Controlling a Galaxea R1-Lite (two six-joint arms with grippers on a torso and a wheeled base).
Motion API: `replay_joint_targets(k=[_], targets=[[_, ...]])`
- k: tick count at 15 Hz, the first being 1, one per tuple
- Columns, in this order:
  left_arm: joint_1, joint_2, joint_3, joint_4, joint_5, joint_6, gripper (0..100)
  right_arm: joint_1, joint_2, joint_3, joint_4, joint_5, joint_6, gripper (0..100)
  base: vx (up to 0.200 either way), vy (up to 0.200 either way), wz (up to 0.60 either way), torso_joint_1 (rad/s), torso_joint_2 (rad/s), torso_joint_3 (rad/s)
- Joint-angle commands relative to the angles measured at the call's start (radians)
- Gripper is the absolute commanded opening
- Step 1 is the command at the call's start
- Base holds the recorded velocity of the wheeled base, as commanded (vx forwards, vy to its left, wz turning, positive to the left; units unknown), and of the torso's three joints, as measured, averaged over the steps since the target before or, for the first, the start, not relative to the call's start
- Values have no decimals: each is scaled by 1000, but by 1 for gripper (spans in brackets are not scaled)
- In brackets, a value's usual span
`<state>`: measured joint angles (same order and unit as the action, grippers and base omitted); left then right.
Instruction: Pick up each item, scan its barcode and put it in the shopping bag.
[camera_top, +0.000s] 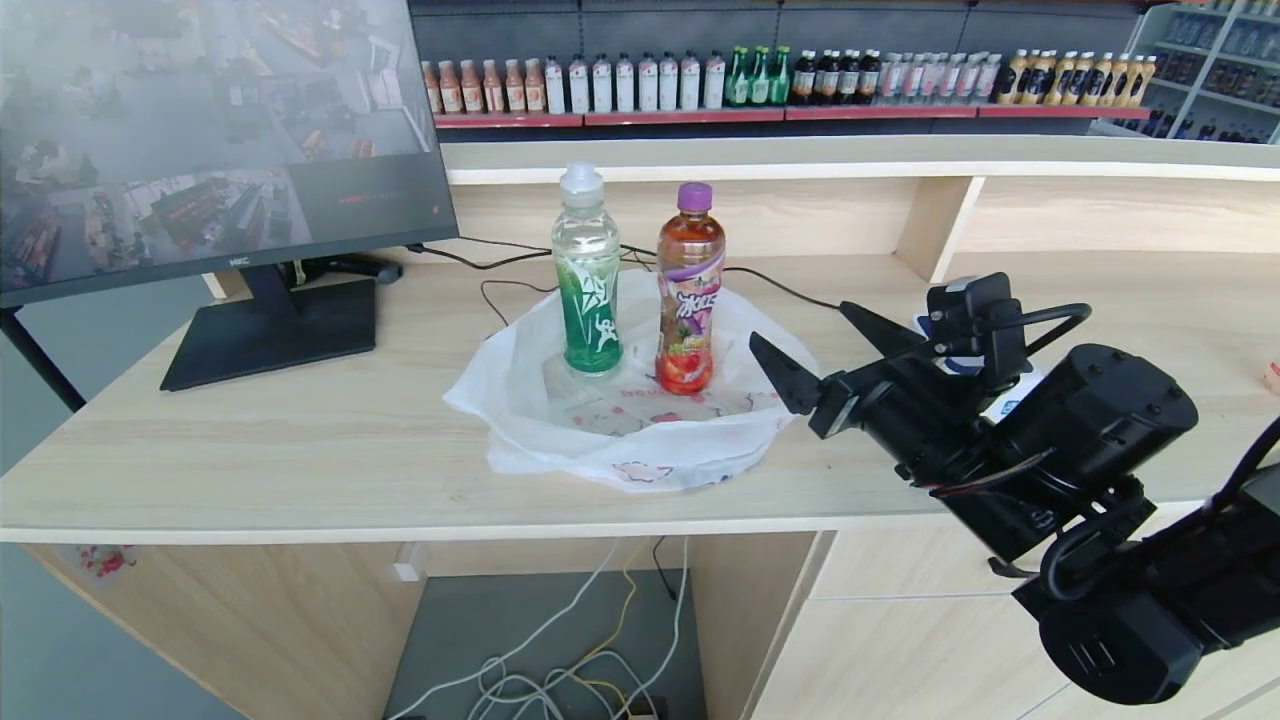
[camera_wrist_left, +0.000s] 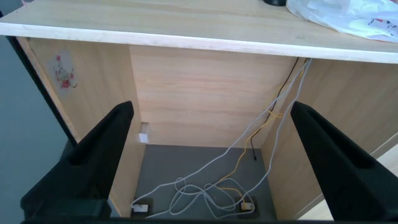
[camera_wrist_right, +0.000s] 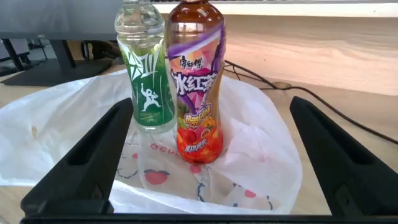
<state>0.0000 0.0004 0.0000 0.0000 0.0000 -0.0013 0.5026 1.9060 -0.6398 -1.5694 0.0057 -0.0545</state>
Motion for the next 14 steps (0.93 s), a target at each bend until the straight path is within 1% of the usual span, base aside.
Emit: replay_joint_targets(k=[1,7,12,14], targets=[[0,0,0,0,0,0,100,-6,1,0,-1,0,1,100,0,-200,0,-2,2,-2],[0,0,0,0,0,0,100,-18,-24,26,-1,2,8,100,0,-200,0,2,4,4],[0,0,0,0,0,0,100,-18,-33,26,-1,0,8,100,0,-200,0,1,0,0],[-2,0,0,0,0,0,100,-16,-71,17,-1,2,13,100,0,-200,0,5,2,0]])
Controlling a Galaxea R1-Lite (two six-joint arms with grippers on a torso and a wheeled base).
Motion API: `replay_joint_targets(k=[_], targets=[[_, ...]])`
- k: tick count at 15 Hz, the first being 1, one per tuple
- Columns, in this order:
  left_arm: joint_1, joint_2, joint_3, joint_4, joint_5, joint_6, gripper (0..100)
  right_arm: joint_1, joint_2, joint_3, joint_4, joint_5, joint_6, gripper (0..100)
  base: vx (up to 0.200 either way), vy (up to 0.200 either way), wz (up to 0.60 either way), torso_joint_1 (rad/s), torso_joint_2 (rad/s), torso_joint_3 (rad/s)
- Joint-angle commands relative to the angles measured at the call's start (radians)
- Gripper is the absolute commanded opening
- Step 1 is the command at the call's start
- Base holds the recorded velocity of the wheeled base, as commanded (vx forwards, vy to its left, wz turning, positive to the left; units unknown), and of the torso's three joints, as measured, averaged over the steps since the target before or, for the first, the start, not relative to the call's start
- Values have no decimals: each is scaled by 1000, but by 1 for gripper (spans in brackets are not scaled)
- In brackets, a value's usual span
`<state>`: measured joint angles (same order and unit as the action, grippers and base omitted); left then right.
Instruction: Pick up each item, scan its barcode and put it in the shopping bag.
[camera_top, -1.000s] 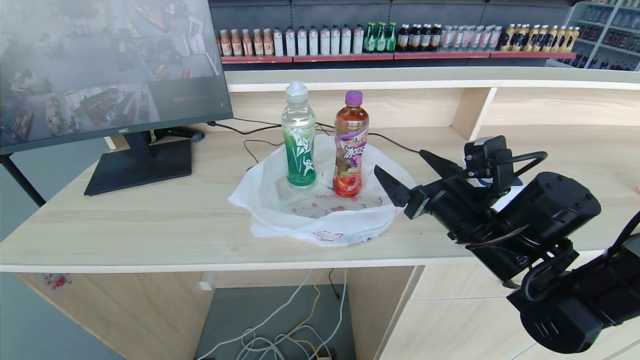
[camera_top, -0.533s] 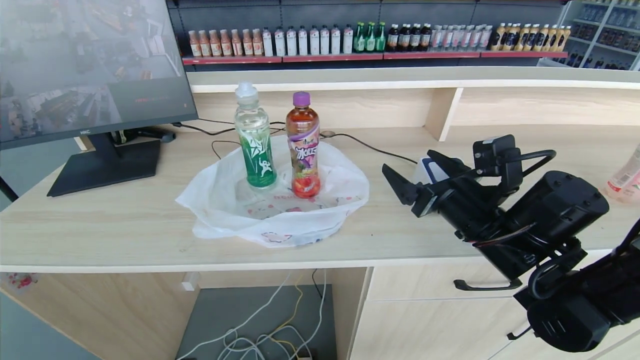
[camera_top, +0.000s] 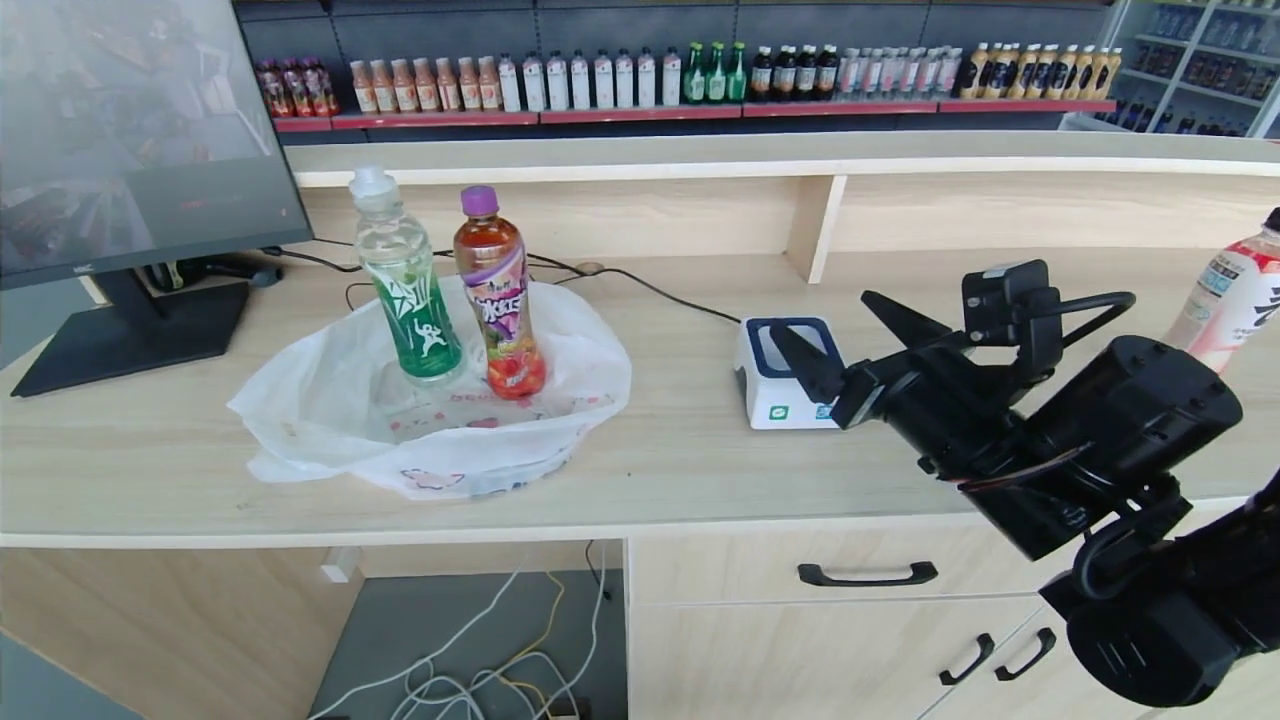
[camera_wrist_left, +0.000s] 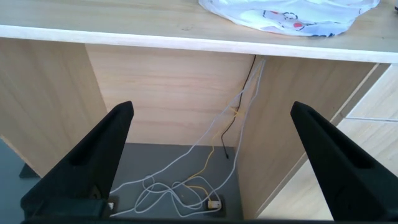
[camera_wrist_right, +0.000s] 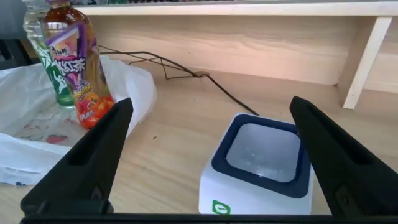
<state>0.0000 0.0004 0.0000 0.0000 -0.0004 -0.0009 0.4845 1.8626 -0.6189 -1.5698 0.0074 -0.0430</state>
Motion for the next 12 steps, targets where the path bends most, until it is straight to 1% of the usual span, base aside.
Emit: replay_joint_targets(k=[1,6,12], targets=[[0,0,0,0,0,-1,100,2,-52,8,-1,0,3,100,0,-200,0,2,2,-2],[0,0,0,0,0,-1,100,2,-86,39,-1,0,3,100,0,-200,0,4,2,5],[0,0,0,0,0,-1,100,40,-100,81,-1,0,3,100,0,-200,0,2,4,2]])
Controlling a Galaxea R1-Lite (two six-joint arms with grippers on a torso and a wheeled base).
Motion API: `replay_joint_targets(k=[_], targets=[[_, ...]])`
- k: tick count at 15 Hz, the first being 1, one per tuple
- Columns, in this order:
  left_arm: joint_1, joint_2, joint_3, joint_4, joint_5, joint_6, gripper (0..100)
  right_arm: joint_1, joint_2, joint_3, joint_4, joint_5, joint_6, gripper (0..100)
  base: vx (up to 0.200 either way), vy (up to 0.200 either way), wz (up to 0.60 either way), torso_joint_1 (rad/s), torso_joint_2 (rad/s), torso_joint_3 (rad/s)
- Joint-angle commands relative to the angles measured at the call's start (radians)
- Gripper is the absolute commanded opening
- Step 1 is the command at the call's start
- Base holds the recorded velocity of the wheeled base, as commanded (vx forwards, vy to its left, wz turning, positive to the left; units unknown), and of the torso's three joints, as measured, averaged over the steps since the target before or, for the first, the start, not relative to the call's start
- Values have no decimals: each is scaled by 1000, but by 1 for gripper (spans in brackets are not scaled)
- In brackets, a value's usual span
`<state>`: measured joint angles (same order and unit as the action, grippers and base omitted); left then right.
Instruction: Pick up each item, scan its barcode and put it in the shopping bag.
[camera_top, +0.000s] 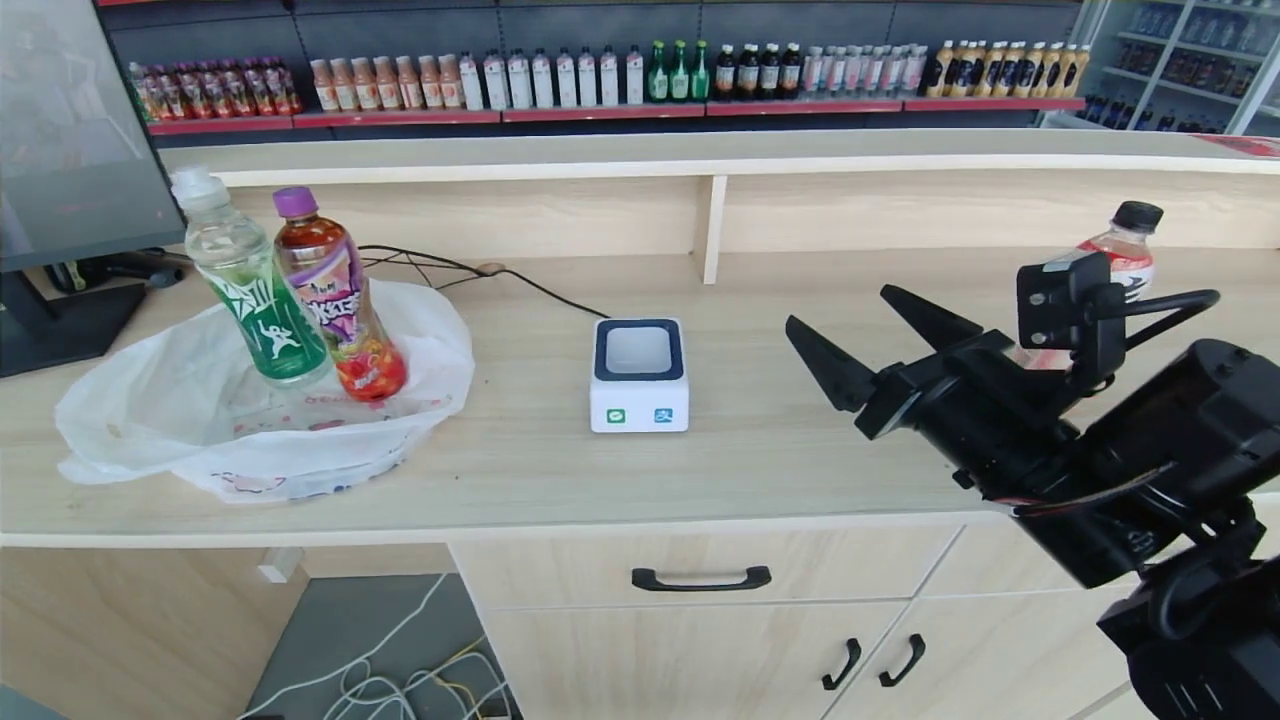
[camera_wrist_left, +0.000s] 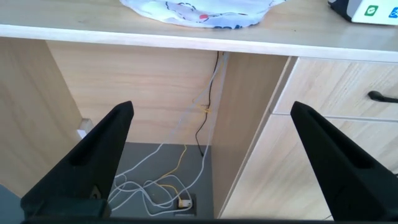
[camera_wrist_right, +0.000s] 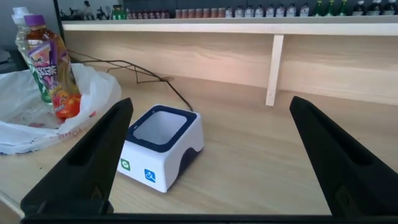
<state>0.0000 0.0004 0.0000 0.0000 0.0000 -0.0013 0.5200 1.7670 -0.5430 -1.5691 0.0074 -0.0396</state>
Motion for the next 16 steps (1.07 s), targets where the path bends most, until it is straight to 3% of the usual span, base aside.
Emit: replay_joint_targets(k=[1,8,14,16], targets=[[-2,0,0,0,0,0,100,34,-11,23,-2,0,0,100,0,-200,0,-2,-7,2],[0,0,0,0,0,-2,100,83,-21,61,-2,0,0,100,0,-200,0,4,2,4],[0,0,0,0,0,-2,100,40,6,120,-2,-1,0,100,0,-200,0,0,5,2],[0,0,0,0,0,0,100,25,11,118,-2,-1,0,100,0,0,0,0,0,0]])
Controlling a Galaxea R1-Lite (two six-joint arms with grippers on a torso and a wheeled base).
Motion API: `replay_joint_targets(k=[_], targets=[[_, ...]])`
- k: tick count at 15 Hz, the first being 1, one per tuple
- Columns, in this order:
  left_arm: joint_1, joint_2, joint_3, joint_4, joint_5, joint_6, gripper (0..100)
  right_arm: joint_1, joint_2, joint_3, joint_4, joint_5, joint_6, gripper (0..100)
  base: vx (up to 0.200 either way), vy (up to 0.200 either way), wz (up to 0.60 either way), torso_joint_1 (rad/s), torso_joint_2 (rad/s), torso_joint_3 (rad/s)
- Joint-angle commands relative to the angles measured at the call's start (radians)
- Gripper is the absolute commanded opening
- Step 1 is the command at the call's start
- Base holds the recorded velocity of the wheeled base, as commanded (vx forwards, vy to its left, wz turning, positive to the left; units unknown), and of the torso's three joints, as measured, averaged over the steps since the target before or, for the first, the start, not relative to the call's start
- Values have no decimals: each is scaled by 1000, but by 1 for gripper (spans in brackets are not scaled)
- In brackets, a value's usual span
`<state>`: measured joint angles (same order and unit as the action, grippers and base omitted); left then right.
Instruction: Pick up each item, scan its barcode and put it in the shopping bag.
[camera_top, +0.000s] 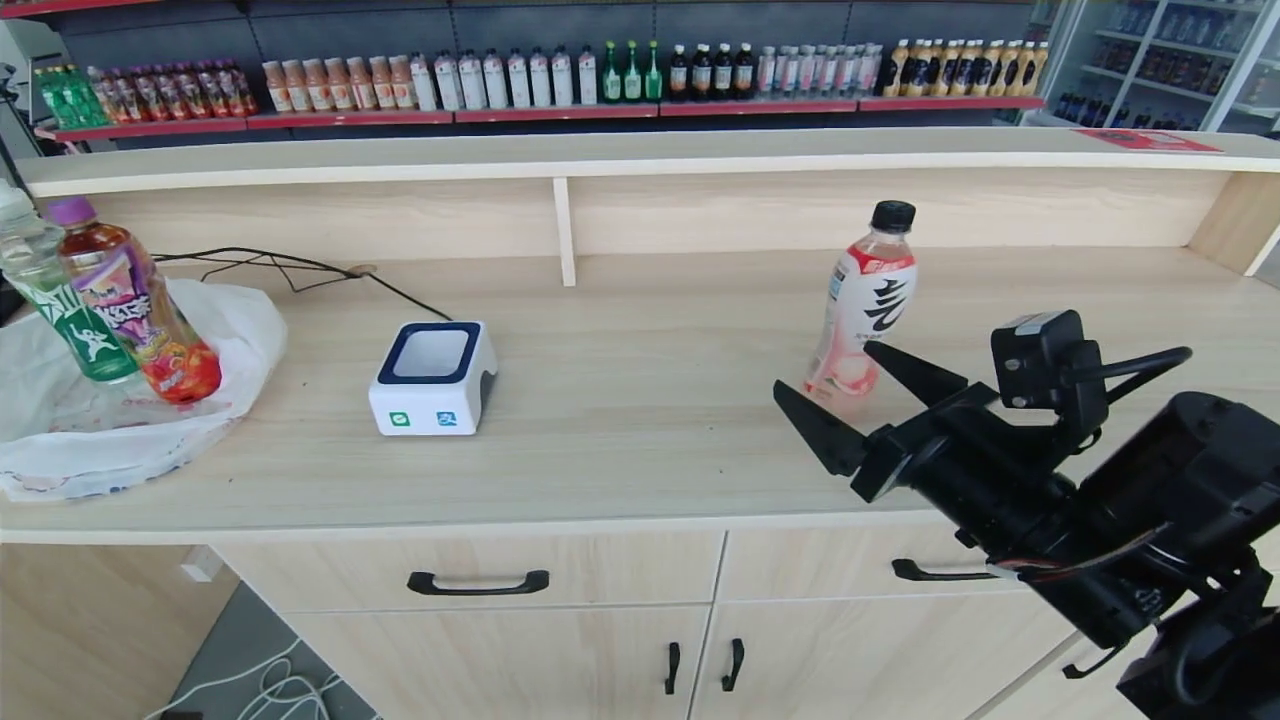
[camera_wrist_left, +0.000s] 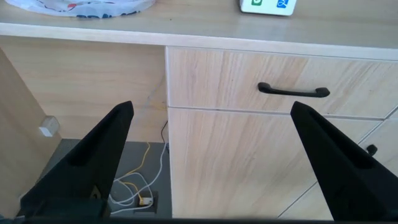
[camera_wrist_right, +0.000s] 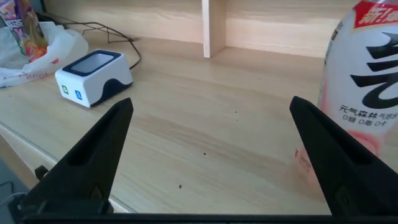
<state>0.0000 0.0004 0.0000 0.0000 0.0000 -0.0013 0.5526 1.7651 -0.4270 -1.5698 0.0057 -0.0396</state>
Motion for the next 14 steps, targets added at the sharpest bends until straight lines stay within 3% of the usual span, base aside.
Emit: replay_joint_targets(k=[1,4,8,14], targets=[[-2,0,0,0,0,-2,100,-11,13,1,-1,0,0,100,0,0,0,0,0,0],[0,0,0,0,0,-2,100,-34,7,21,-1,0,0,100,0,0,0,0,0,0],[0,0,0,0,0,-2,100,-141,47,2,-1,-1,-3,100,0,0,0,0,0,0],[0,0,0,-2,0,-2,100,-138,139,-105,-1,-63,-3,100,0,0,0,0,0,0]])
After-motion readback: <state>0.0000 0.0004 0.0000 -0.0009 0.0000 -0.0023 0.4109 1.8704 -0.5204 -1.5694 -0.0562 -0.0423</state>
